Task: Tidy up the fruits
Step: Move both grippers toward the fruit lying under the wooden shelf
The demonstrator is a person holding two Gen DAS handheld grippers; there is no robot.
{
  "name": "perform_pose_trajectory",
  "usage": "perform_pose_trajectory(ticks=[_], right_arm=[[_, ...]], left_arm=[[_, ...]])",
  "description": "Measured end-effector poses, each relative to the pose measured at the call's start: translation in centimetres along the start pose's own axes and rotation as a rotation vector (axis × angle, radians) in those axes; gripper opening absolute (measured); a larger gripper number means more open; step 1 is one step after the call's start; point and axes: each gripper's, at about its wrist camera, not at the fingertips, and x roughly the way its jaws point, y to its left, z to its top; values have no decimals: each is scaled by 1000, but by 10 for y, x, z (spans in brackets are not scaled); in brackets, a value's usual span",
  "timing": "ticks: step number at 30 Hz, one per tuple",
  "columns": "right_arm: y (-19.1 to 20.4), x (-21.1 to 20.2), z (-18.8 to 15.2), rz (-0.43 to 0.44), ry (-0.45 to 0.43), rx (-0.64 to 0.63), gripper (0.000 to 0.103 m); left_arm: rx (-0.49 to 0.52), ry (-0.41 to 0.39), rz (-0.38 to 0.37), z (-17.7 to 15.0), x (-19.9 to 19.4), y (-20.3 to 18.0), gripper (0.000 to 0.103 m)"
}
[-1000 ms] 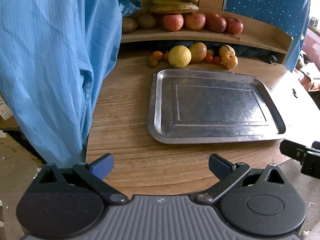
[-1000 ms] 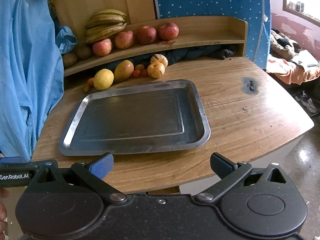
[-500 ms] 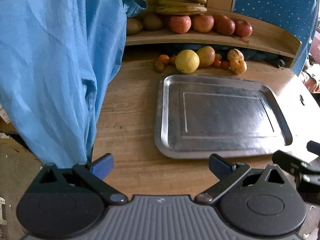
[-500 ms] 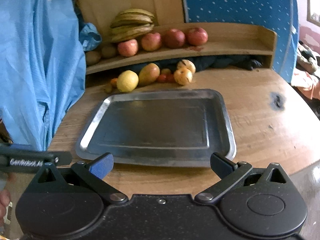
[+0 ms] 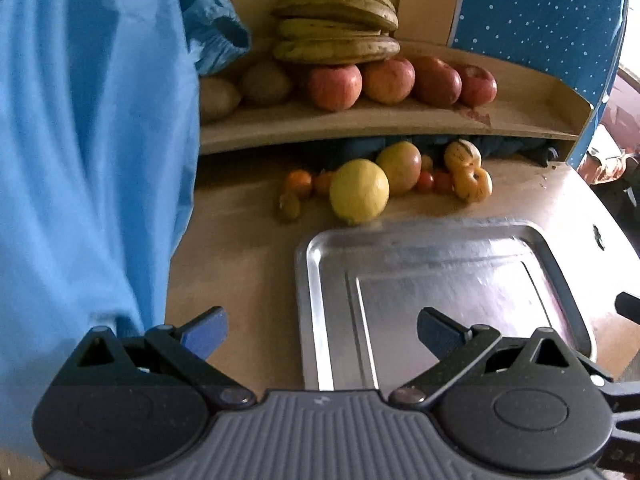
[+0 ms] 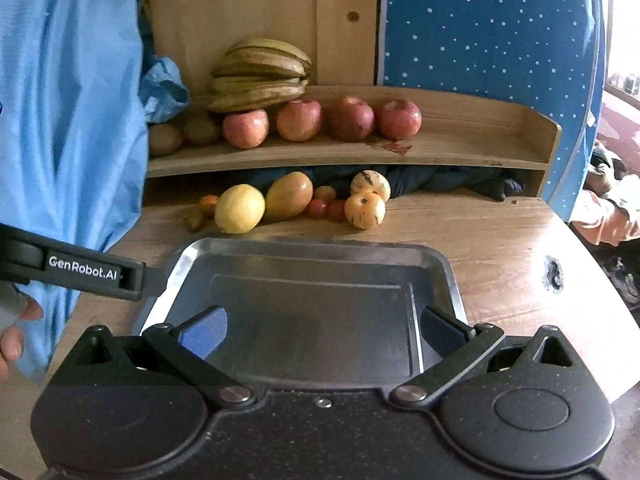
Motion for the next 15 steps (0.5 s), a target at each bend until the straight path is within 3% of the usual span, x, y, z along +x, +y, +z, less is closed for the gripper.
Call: perform_pose_trajectory(ticks=[9, 15], right_arm=[[-2, 14, 10, -94, 26, 11, 103], [-20, 38, 29, -35, 105, 129, 103]], left_arm=[[87, 18, 55, 26, 45, 6, 103], [46, 47, 95, 36, 67, 19, 103]])
